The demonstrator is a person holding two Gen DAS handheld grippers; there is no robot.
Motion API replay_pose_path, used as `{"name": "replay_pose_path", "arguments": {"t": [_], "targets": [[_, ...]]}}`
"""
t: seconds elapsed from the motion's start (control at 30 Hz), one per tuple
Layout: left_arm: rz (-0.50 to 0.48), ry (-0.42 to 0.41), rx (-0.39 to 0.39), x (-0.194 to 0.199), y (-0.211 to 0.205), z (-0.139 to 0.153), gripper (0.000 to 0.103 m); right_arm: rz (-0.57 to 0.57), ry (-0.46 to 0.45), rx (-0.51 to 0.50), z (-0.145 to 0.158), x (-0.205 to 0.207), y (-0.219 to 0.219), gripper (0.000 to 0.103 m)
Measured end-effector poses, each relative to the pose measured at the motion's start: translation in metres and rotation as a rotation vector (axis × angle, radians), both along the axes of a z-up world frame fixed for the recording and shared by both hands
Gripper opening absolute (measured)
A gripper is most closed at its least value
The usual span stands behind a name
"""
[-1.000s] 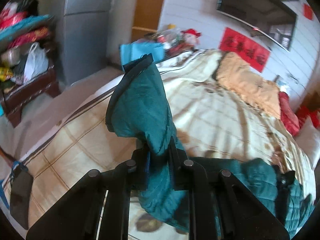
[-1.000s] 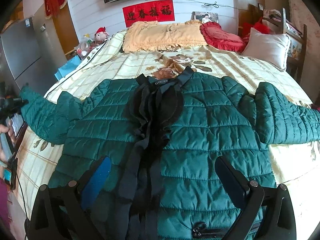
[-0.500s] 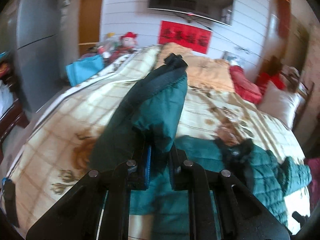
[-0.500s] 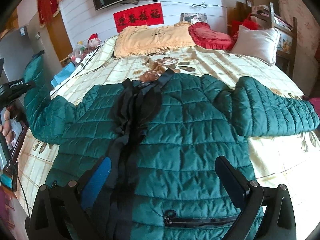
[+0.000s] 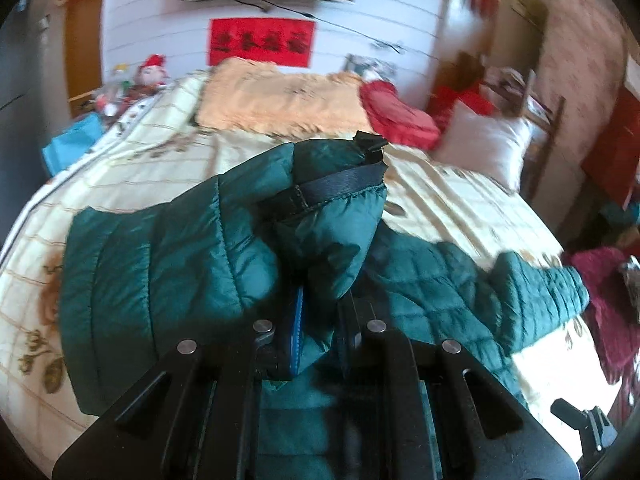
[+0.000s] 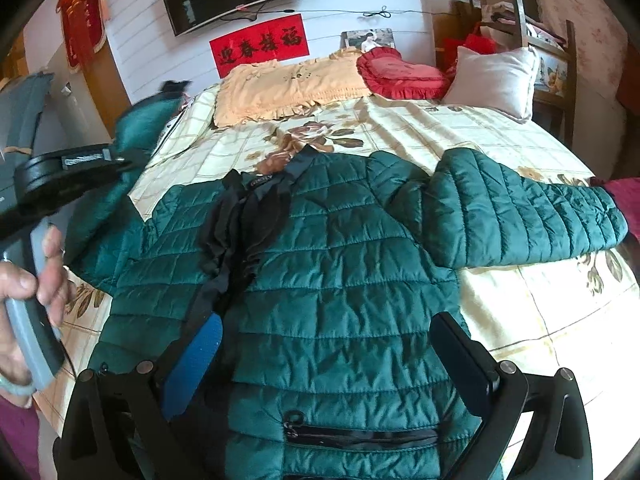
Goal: Fold large clothes
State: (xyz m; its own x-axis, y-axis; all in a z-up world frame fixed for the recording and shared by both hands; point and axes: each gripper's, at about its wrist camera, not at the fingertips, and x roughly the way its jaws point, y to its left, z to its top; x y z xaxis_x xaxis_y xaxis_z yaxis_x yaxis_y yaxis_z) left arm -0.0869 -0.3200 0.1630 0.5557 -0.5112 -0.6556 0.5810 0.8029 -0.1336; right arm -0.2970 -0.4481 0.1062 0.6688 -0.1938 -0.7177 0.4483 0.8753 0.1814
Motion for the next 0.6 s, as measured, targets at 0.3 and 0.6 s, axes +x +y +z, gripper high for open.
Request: {"name": "replay_pose_path", "arguments": {"t": [0.3, 0.6], "targets": [[-0.112, 0.053, 0.048, -0.037, -0.066, -0.034, 0.013, -0.008, 0.025, 0.015, -0.012, -0.012, -0.014, 0.103], [-0.126, 0.121, 0.066, -0.035, -0.081, -0.07, 0.013, 0.007, 0.062, 0.018, -0.027, -0.02, -0.02, 0.103]]}}
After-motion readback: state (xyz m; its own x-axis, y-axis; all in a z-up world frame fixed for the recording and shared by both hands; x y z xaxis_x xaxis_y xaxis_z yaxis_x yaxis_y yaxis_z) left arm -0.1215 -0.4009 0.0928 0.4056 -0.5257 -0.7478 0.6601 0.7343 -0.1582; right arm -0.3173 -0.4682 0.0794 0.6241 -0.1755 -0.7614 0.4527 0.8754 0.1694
